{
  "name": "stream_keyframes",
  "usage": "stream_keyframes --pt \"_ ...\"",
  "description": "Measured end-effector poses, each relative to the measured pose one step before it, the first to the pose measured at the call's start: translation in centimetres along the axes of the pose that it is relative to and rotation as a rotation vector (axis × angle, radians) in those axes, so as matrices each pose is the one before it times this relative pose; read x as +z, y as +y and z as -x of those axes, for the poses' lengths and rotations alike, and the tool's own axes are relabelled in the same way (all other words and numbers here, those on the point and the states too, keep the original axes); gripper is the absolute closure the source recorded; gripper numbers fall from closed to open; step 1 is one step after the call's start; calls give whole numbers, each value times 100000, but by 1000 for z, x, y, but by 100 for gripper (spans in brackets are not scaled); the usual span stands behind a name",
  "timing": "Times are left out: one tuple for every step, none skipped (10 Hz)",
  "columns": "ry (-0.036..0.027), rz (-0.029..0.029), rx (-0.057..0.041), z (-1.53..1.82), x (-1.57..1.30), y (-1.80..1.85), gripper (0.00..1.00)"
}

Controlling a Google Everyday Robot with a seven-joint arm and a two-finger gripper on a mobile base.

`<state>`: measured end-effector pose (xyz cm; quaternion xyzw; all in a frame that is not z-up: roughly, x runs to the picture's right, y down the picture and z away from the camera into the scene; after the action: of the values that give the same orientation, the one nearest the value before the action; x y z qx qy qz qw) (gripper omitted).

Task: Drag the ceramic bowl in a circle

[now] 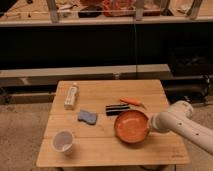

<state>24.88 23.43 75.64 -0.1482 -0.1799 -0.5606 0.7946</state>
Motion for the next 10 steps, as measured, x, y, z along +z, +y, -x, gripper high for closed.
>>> stream_keyframes --pt "-977 -3383 -740 1722 -435 497 100" --pt "-500 -1069 -443 1257 -419 307 100" --pt "-626 -791 -496 1309 -368 292 100" --pt "-1084 -510 -1356 1917 -598 103 100" --pt "-1065 23 -1443 1354 -279 -185 100" --pt "-1496 692 -3257 1347 -22 -887 100" --pt "-1341 1016 -3378 785 305 -1301 100" --pt "-1469 1322 -4220 392 631 -1791 100" --pt "-1492 993 -4369 -368 946 -1881 100" --pt "-990 351 -2284 -715 730 -903 100"
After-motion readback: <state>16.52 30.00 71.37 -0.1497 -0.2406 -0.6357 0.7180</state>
